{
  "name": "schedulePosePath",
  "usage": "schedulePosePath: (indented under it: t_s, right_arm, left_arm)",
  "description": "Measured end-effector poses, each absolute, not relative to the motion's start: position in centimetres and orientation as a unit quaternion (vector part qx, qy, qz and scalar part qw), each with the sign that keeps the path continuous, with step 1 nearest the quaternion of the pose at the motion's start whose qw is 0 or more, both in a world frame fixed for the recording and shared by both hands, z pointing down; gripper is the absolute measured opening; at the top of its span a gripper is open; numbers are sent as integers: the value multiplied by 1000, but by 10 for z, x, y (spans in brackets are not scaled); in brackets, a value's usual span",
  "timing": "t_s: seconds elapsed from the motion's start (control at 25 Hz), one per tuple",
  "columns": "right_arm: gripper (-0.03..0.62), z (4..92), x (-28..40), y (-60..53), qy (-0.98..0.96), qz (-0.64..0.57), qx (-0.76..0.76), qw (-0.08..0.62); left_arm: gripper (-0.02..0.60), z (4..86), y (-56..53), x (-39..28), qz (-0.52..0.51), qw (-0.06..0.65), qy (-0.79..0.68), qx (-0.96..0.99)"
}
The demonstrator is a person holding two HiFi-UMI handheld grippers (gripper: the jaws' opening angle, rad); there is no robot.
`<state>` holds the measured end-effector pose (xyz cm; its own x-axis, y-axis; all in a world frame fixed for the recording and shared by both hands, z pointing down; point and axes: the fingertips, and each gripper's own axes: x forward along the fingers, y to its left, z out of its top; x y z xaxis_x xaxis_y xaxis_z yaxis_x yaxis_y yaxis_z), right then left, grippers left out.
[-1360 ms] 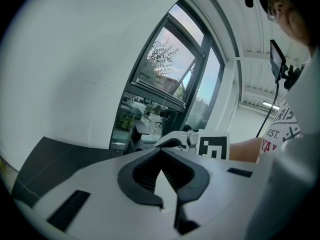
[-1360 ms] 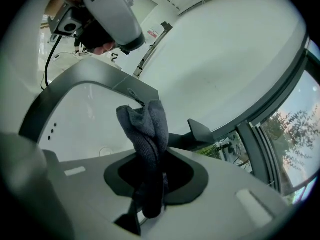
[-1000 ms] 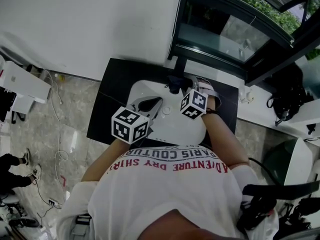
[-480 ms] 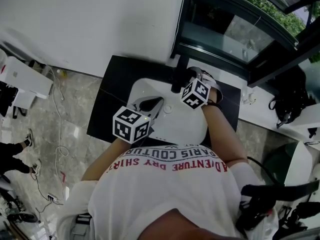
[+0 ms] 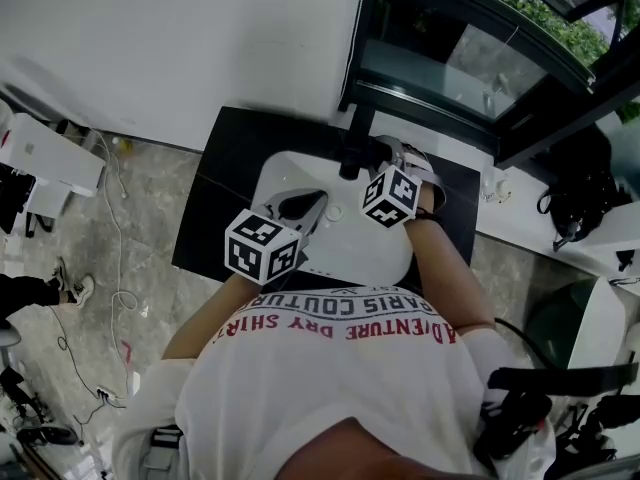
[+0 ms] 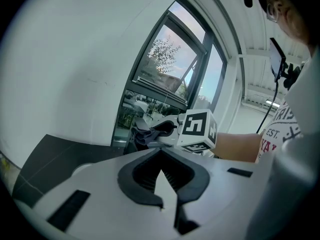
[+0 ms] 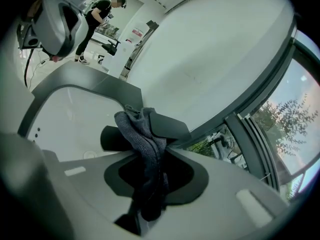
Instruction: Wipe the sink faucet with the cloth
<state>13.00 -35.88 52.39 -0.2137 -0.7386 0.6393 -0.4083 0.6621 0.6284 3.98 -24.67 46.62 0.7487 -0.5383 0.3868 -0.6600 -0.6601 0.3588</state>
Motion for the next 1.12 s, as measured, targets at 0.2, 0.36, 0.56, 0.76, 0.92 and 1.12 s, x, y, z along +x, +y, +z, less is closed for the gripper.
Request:
schedulePosePath:
  t_s: [0.2, 0.36, 0.56, 0.76, 0.92, 1.12]
  right_arm:
    - [80, 524, 125, -340, -767, -168, 371, 495]
    - [80, 525, 125, -340, -773, -163, 373, 487]
    - [80, 526, 127, -328, -795, -139, 383, 449]
    - [80, 536, 121, -295, -823, -135, 369, 410]
    - [80, 568, 120, -278, -827, -133, 339, 429]
    - [80, 607, 123, -291, -820, -119, 314, 464]
  left_arm:
    - [2, 471, -241, 39, 129, 247, -329, 902]
    - [2, 472, -240, 42, 130, 247, -328, 902]
    - [2, 473, -240, 43, 132, 247, -327, 903]
    - [1, 483, -237, 44, 138, 258, -327, 899]
    - [1, 491, -239, 45, 140, 264, -325, 897]
    - [1, 497, -242, 44, 142, 270, -328, 894]
